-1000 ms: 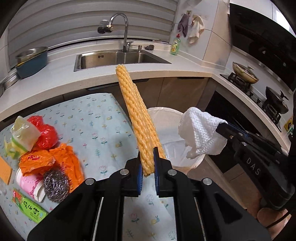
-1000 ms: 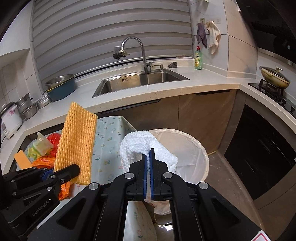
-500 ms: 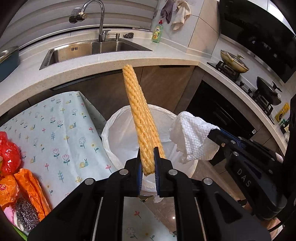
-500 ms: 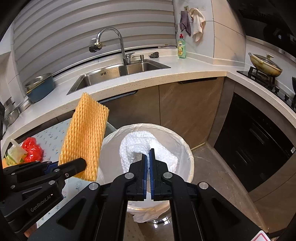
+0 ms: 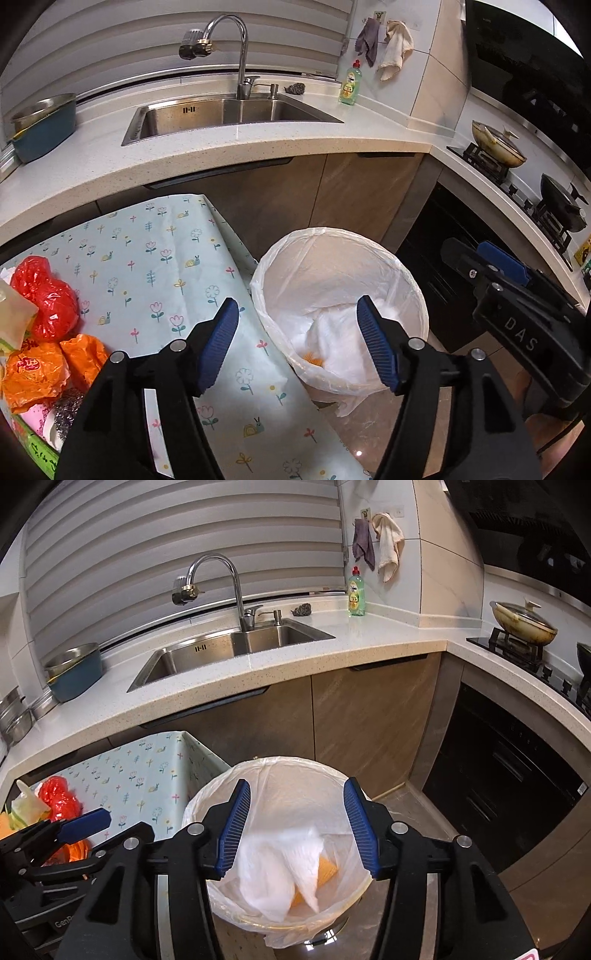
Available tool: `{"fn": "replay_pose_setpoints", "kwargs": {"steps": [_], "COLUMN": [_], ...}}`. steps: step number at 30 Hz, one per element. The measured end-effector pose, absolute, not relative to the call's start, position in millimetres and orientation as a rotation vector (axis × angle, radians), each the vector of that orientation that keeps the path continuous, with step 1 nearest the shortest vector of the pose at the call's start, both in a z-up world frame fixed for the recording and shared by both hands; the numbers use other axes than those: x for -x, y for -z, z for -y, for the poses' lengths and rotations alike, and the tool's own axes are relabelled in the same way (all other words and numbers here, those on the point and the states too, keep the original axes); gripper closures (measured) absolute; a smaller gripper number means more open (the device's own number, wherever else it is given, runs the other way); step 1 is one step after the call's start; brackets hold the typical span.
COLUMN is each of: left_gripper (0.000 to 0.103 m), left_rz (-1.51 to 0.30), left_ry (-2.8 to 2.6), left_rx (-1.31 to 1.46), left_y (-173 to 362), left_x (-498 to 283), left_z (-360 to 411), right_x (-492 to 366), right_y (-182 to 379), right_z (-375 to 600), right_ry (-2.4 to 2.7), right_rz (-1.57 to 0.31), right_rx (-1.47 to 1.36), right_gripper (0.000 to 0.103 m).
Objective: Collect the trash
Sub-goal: 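Move both tools back over the trash pile on the table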
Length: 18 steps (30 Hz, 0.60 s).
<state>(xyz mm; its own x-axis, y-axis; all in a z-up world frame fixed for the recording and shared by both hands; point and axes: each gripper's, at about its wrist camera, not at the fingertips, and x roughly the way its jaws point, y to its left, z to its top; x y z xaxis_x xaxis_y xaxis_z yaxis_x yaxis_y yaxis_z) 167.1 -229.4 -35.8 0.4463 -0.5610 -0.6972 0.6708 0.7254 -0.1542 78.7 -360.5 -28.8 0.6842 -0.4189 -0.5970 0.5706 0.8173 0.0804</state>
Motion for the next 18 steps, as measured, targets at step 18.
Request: {"fn": "replay_pose_setpoints", "kwargs": {"steps": [18], "left_gripper": [0.032], "left_rz": [-0.749], "left_ry": [0.51], "left_rx": [-0.064], "left_y": [3], "left_x": [-156], "left_z": [105], "right_x": [-67], "right_y": [-8], "right_z": [248], "right_ry": [0.358], "right_rz": [-0.557], "right_rx": [-0.229], "right_gripper": [0.039]}}
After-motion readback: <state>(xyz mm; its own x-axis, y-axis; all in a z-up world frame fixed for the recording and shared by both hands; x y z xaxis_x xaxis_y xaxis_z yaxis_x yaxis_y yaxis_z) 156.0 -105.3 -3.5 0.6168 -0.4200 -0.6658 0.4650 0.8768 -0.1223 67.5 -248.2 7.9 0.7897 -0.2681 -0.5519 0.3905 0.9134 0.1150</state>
